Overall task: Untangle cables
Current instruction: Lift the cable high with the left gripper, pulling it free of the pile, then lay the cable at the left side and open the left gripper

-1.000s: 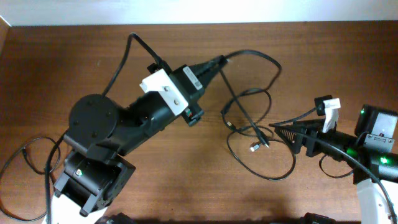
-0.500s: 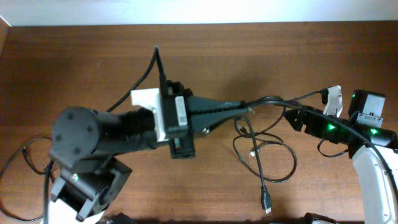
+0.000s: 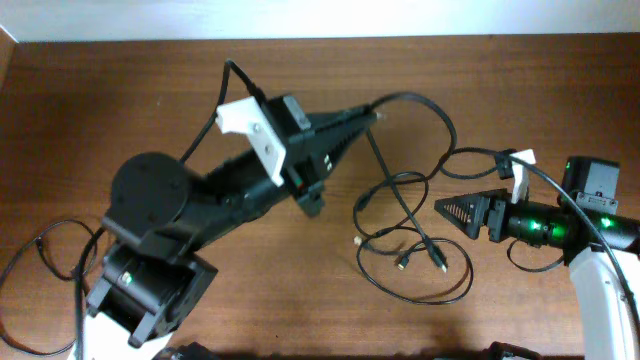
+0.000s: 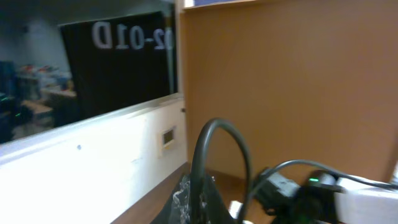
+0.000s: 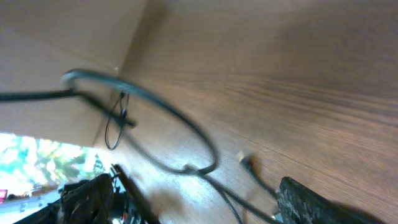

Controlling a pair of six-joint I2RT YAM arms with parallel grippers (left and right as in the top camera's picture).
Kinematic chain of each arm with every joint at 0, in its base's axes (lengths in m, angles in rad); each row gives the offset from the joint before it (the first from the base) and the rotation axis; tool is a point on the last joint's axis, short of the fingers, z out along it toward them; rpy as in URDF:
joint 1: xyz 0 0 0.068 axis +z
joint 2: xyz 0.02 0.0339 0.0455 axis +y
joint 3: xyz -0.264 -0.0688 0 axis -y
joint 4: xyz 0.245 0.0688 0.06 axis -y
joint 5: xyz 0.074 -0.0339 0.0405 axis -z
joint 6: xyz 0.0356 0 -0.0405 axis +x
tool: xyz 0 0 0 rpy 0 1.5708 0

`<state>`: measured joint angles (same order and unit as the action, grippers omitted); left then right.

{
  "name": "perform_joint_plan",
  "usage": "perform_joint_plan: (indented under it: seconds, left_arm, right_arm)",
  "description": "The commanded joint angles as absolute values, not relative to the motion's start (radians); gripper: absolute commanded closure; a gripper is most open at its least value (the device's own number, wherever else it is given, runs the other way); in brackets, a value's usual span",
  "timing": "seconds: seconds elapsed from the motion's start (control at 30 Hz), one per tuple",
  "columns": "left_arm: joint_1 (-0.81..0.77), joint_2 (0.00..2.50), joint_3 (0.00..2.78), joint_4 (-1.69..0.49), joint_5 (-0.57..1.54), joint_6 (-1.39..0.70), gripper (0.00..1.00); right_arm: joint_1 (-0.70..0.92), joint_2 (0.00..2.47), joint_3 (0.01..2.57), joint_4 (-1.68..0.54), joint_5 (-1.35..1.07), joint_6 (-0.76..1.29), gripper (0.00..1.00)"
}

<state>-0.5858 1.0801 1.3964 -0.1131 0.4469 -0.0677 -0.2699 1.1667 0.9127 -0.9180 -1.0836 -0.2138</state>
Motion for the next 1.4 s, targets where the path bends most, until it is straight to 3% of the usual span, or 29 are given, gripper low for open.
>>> perform_joint_plan:
  seconds: [0.0,0.2,0.47,0.53,0.83,1.03,1.37]
  left_arm:
    - [-0.581,1.089,1.410,-0.101,0.414,-0.068,1.00]
    - [-0.591,1.096,1.410,0.054,0.561,-0.138,1.00]
    - [-0.653,1.173,1.410,0.263,0.562,-0.227,1.00]
    - [-0.658,1.184,1.410,0.324,0.562,-0.272,1.00]
    - [-0.650,1.143,1.410,0.506,0.549,-0.344,1.00]
    - [-0.442,1.102,1.410,0.432,0.501,-0.344,1.00]
    - [-0.009,1.111,1.410,0.255,0.500,-0.344,1.00]
  right_arm:
    - [-0.275,1.139,0.920,-0.912,-1.144,-0.299,0.17]
    - [-0.275,1.140,0.920,-0.799,-1.039,-0.188,0.16]
    - [-0.216,1.142,0.920,-0.743,-1.024,-0.165,0.17]
    - [-0.209,1.154,0.920,-0.691,-0.902,-0.054,0.16]
    - [-0.210,1.317,0.920,-0.658,-0.736,-0.009,0.25]
    - [-0.210,1.330,0.920,-0.699,-0.681,-0.010,0.26]
    - [-0.210,1.326,0.920,-0.706,-0.882,-0.020,0.26]
